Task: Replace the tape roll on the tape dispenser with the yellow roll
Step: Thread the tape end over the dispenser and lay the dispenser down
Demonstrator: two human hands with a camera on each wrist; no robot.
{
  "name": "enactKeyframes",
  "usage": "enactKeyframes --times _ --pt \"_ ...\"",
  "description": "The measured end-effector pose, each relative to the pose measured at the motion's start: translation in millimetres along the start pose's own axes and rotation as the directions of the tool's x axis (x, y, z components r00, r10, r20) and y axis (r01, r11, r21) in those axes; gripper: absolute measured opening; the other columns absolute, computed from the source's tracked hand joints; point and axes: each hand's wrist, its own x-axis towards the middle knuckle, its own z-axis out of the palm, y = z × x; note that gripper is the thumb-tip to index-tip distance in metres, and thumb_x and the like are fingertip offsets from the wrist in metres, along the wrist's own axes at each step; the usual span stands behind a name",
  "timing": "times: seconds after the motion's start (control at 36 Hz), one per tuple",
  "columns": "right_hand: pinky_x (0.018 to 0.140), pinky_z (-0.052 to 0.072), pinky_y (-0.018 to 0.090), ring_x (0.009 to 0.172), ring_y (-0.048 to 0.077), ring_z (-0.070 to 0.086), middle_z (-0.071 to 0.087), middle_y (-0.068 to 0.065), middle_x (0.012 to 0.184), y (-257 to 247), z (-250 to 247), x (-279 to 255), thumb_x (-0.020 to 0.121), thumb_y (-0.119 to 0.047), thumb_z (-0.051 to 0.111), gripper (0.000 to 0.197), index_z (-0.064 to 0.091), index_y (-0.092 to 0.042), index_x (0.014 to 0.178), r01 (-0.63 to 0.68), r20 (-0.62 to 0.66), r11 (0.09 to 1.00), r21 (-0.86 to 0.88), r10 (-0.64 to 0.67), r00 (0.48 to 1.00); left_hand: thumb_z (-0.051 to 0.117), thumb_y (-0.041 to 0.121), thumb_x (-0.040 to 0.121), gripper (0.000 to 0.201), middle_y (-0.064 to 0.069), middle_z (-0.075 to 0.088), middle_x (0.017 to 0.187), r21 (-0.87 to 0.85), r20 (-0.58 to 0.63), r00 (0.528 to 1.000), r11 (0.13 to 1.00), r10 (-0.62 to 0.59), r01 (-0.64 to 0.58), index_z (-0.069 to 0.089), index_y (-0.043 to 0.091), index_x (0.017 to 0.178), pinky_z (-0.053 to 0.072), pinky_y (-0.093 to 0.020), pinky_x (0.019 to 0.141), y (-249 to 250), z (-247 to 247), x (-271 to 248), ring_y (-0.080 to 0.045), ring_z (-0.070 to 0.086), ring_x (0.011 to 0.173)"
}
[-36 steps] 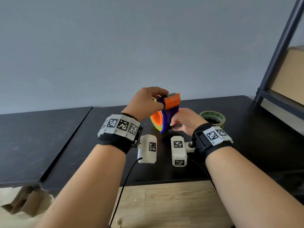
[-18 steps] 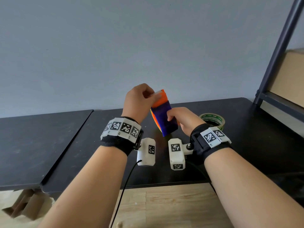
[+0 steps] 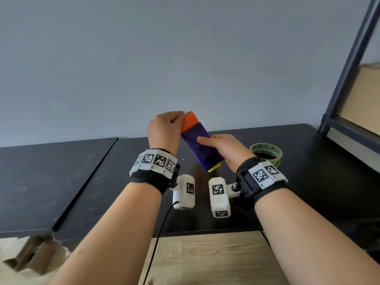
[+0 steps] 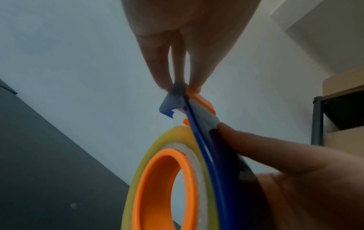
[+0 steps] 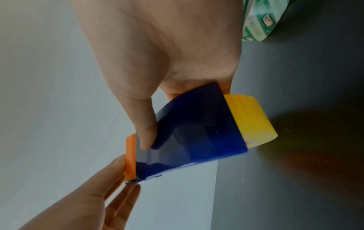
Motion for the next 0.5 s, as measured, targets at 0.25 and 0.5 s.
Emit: enactKeyframes --times 0.25,0.5 --pt "0.068 0.051 0.028 0.076 0.023 0.066 0.073 0.013 0.094 2.3 1.5 2.2 0.083 -0.031 0.072 0.038 0.070 0.000 0.105 0.014 -0.033 0.999 0.029 -0.013 0.999 0.051 0.016 0.092 0.030 -0.001 0.071 0.112 0.086 -0.063 0.997 0.996 0.034 -0.028 0.073 0.019 0.112 0.045 -0.023 0.087 2.1 0.7 -3.3 -0.019 0.063 0.105" --pt "0.079 0.052 0.037 0.085 0.028 0.067 0.073 0.019 0.103 2.3 6.4 6.0 0.083 -0.035 0.071 0.042 0.069 0.001 0.105 0.014 -0.071 1.000 0.006 -0.014 0.997 0.056 0.016 0.092 0.021 -0.002 0.065 0.111 0.113 -0.083 0.989 0.987 0.121 -0.111 0.075 0.011 0.097 0.043 -0.025 0.081 -2.6 8.2 -5.1 -0.020 0.059 0.103"
